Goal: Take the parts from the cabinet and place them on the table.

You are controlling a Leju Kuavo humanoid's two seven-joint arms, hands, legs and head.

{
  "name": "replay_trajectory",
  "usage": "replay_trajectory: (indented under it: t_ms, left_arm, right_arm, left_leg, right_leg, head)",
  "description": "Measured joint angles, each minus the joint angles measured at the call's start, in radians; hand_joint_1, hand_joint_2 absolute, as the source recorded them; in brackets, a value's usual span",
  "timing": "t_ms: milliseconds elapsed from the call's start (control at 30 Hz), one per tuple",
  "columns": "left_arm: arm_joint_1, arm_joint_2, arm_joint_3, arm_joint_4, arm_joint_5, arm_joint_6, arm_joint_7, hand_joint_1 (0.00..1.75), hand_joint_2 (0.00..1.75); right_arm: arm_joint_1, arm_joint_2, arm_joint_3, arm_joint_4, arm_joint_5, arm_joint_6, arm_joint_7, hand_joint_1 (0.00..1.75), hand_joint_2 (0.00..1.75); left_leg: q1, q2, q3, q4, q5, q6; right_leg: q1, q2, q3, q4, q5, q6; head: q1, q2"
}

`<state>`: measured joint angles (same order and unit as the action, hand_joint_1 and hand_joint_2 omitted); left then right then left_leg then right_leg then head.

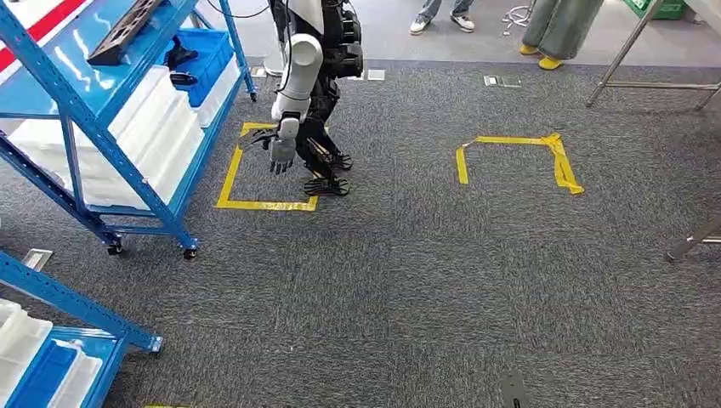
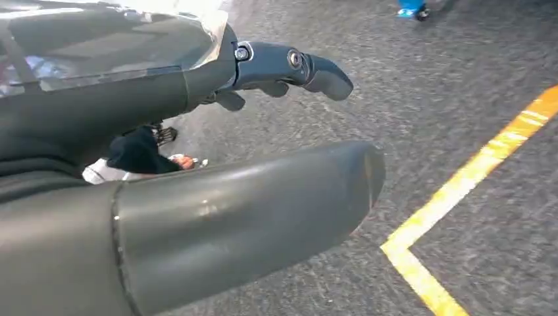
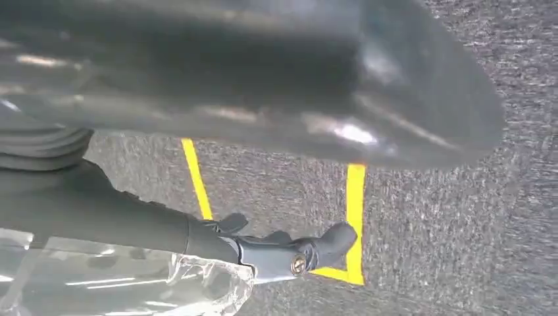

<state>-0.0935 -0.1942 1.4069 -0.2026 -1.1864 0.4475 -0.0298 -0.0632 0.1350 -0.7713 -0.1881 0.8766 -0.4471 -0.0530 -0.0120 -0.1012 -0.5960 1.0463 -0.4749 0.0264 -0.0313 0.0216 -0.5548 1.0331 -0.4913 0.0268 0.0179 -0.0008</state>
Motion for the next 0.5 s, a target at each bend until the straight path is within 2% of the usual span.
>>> replay_trajectory:
  t_ms: [33,67,133,167,200,267,300,333,367,467,500]
  left_arm:
    - [-0.001,0.0,0.0,0.0,-0.004,0.0,0.0,0.0,0.0]
    - [-0.004,0.001,0.0,0.0,-0.008,-0.003,0.0,0.0,0.0]
    - [-0.007,0.002,0.0,0.0,-0.015,-0.008,0.0,0.0,0.0]
    - [-0.006,0.002,-0.001,0.0,-0.017,-0.008,0.0,0.0,0.0]
    - [-0.006,0.002,-0.001,0.0,-0.018,-0.008,0.0,0.0,0.0]
    - [-0.004,0.004,-0.001,0.0,-0.019,-0.008,0.0,0.0,0.0]
    - [-0.005,0.005,-0.002,0.0,-0.02,-0.008,0.0,0.0,0.0]
    - [-0.008,0.006,-0.003,0.0,-0.021,-0.009,0.0,0.0,0.0]
    - [-0.011,0.006,-0.003,0.0,-0.022,-0.008,0.001,0.0,0.0]
    - [-0.008,0.008,-0.004,0.0,-0.027,-0.008,0.003,0.0,0.0]
    - [-0.008,0.007,-0.005,0.0,-0.029,-0.008,0.003,0.0,0.0]
  right_arm:
    - [0.001,0.0,0.0,0.0,0.0,0.0,0.0,0.0,0.0]
    - [0.005,0.0,0.0,0.0,0.0,0.0,0.001,0.0,0.0]
    - [0.009,0.0,-0.001,0.0,-0.005,-0.001,0.002,0.0,0.0]
    - [0.008,0.0,-0.002,0.0,-0.006,-0.002,0.002,0.0,0.0]
    - [0.008,0.0,-0.002,0.0,-0.006,-0.002,0.002,0.0,0.0]
    - [0.008,0.001,-0.002,0.0,-0.008,-0.002,0.002,0.0,0.0]
    - [0.007,0.002,-0.002,0.0,-0.011,-0.002,0.002,0.0,0.0]
    - [0.007,0.002,-0.002,0.0,-0.013,-0.002,0.002,0.0,0.0]
    - [0.007,0.003,-0.002,0.0,-0.013,-0.002,0.002,0.0,0.0]
    - [0.002,0.006,-0.003,0.0,-0.015,-0.003,0.002,0.0,0.0]
    - [0.002,0.005,-0.004,0.0,-0.015,-0.003,0.003,0.0,0.0]
  left_leg:
    - [-0.001,0.046,-0.017,0.036,-0.027,-0.006]
    - [0.003,0.074,-0.056,0.11,-0.068,-0.014]
    - [0.01,0.091,-0.138,0.26,-0.128,-0.022]
    - [0.014,0.094,-0.157,0.292,-0.127,-0.024]
    - [0.017,0.096,-0.153,0.275,-0.105,-0.026]
    - [0.021,0.112,-0.078,0.127,-0.019,-0.025]
    - [0.02,0.144,-0.028,0.034,0.018,-0.02]
    - [0.009,0.18,-0.009,-0.001,0.005,-0.018]
    - [0.008,0.166,-0.009,-0.005,0.008,-0.012]
    - [0.0,0.131,-0.01,-0.012,0.006,0.003]
    - [0.016,0.116,0.008,-0.03,0.017,0.012]
  right_leg:
    - [0.0,-0.009,0.003,-0.001,-0.003,-0.012]
    - [0.003,-0.022,0.004,-0.001,-0.005,-0.017]
    - [0.006,-0.051,0.005,-0.001,-0.01,-0.022]
    - [0.007,-0.062,0.005,-0.001,-0.011,-0.022]
    - [0.007,-0.073,0.007,-0.001,-0.014,-0.025]
    - [0.005,-0.095,0.017,-0.001,-0.021,-0.019]
    - [0.005,-0.105,0.024,-0.001,-0.026,-0.015]
    - [0.014,-0.114,0.028,-0.001,-0.031,-0.007]
    - [0.018,-0.122,0.029,-0.003,-0.035,-0.001]
    - [0.014,-0.153,0.051,-0.016,-0.039,0.015]
    - [0.019,-0.148,0.048,-0.01,-0.047,0.022]
  head:
    - [-0.008,0.0]
    - [-0.008,0.0]
    - [-0.008,0.0]
    - [-0.008,0.0]
    - [-0.008,0.0]
    - [-0.008,0.0]
    - [-0.008,0.0]
    - [-0.008,0.0]
    - [-0.006,0.0]
    - [-0.007,0.0]
    - [-0.006,0.0]
